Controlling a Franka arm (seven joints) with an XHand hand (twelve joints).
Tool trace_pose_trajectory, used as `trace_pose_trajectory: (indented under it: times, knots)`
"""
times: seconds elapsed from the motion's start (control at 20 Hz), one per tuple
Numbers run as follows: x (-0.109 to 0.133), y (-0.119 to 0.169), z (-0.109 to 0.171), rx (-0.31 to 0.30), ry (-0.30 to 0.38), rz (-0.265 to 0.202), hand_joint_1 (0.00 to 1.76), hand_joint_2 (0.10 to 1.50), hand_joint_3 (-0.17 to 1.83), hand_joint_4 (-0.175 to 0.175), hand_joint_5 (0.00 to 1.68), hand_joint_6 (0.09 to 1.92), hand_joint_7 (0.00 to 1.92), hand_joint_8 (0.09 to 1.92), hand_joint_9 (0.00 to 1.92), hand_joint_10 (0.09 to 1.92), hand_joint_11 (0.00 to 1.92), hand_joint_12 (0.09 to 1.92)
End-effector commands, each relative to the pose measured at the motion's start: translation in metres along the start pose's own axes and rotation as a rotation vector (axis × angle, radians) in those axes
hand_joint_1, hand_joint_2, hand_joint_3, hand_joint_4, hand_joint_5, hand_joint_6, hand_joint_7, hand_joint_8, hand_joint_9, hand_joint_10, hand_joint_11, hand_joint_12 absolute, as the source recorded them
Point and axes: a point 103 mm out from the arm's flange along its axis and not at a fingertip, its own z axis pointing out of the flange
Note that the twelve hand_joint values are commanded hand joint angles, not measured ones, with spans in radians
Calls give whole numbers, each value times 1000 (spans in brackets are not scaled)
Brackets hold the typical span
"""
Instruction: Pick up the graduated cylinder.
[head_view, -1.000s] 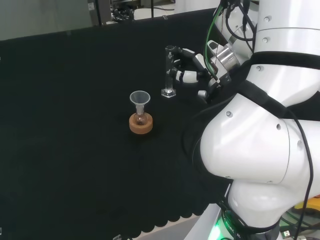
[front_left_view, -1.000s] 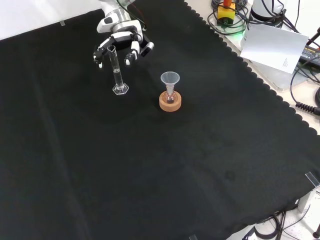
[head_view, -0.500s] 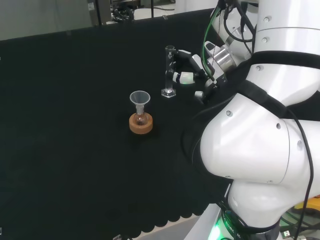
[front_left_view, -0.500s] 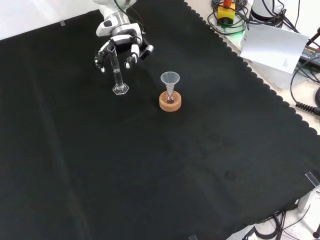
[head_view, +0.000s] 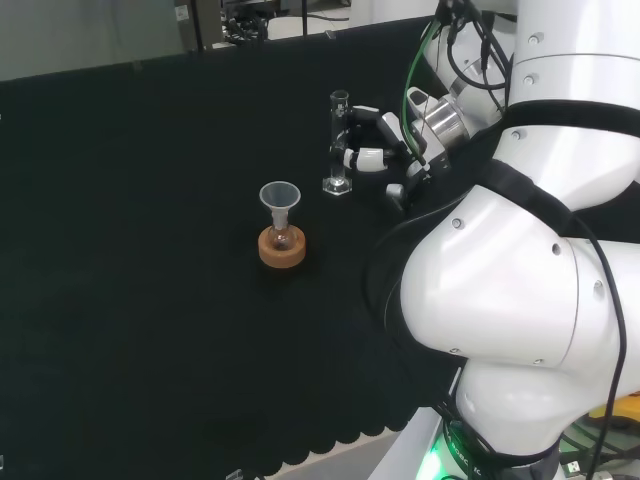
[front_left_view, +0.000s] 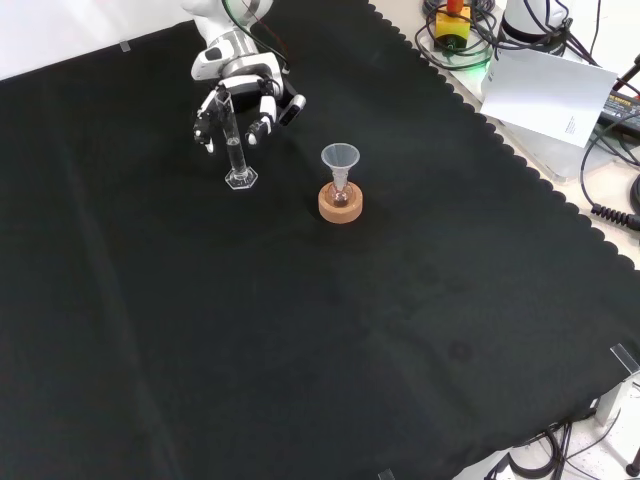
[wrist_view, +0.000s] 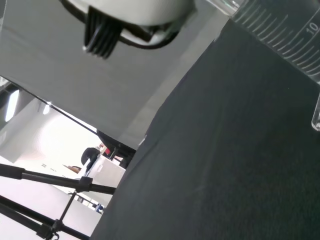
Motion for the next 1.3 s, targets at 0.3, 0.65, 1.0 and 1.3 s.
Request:
trace_pose_trajectory:
  times: [0.3,0.65,1.0,1.3]
  knots:
    - [3,2,5,-15,35,-19,1054,638,604,-14,597,160,652,549,937,349,687,1125]
    - [8,2,6,-55,45,-43,1059,641,605,-7,634,349,720,536,1035,269,777,1069]
    - [9,1,9,-43,45,-48,1067,643,607,-1,697,498,814,530,1142,225,886,1026]
    - [6,1,12,-35,53,-39,1073,644,607,-1,705,515,830,525,1161,214,905,1018]
